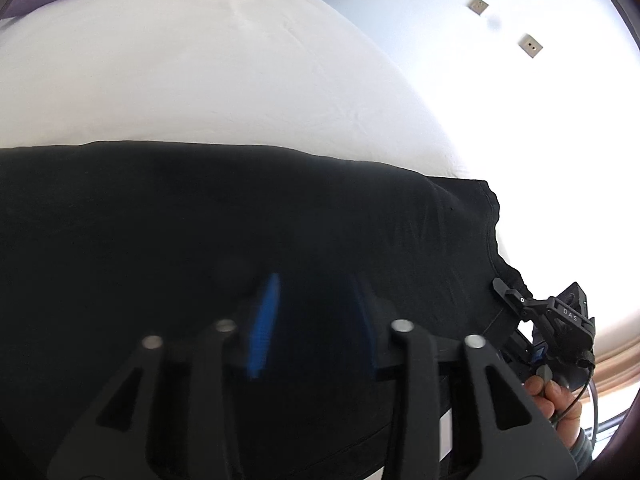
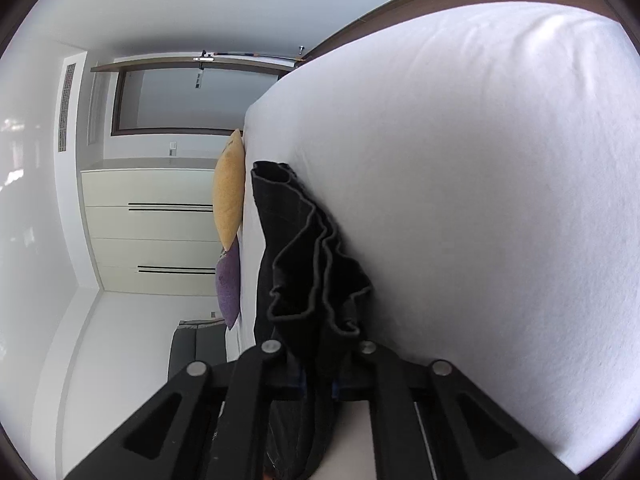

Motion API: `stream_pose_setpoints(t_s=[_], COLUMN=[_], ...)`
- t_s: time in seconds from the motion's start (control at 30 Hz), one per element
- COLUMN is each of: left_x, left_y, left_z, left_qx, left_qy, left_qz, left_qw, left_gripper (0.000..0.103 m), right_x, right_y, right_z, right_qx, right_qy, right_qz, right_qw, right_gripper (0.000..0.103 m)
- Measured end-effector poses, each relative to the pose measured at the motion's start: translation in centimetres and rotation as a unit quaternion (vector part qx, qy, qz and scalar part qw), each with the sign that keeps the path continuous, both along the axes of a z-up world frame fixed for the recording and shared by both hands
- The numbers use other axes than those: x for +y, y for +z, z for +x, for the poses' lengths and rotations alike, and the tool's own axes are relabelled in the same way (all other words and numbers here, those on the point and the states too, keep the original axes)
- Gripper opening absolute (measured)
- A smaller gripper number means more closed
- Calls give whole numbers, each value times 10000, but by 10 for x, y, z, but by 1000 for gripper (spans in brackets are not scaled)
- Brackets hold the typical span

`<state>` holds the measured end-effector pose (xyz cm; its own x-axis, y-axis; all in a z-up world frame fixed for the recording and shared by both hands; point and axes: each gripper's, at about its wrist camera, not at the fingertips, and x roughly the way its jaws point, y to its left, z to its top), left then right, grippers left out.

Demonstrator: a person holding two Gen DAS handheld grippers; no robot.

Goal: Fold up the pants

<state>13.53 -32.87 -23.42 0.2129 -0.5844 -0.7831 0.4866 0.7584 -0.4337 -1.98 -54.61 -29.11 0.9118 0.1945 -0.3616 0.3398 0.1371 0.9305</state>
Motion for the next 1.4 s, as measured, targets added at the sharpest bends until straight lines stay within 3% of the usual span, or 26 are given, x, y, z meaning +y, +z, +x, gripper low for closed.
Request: stream_pose_setpoints(t_s=[0.03,0.2,0.33,0.43,0.53,0.63,0.73,0.8,0.87,1.03,1.1,1.2,1.27,1.3,1.33,1.4], left_x=[-8,-24,-5,20,51,83,106,110,117,117,116,114,113,112,109,106], left_y=[0,-8,-15,-14,-7,0,8,8,4,-3,-2,-4,-4,-3,-3,-2], left_z=[1,-6,-1,5,14,26,32,32,31,25,23,25,27,27,28,28], left_qx=[-4,176,458,670,957,1224,1395,1555,1689,1900,1847,1915,1874,1864,1887,1884], left_qy=[-30,-46,110,268,452,693,798,760,780,837,860,902,933,894,818,763], left_qz=[-59,-229,-612,-780,-1232,-1731,-2199,-2360,-2482,-2372,-2346,-2317,-2341,-2312,-2229,-2029], left_qw=[10000,9996,9970,9943,9867,9748,9622,9562,9507,9490,9505,9495,9494,9507,9529,9579], left_gripper=[56,61,61,61,61,69,77,78,82,84,84,84,80,61,30,17], right_x=[0,1,7,20,61,136,192,214,224,227,224,230,235,237,239,249], right_y=[1,6,22,45,81,113,113,108,102,103,104,106,106,105,104,107], right_z=[0,-1,4,13,47,83,99,102,104,104,104,100,99,99,98,100], right_qx=[11,117,411,576,563,377,333,353,415,524,526,496,538,558,573,598], right_qy=[15,65,14,64,863,2118,2885,3124,3216,3224,3183,3258,3283,3288,3299,3338], right_qz=[-32,-178,-576,-1173,-2228,-3391,-3875,-4031,-4029,-4166,-4091,-4271,-4354,-4360,-4348,-4358], right_qw=[10000,9998,9975,9914,9694,9158,8749,8594,8559,8484,8535,8420,8365,8359,8360,8337], right_gripper=[4,4,7,7,8,8,8,8,8,8,8,8,8,8,8,8])
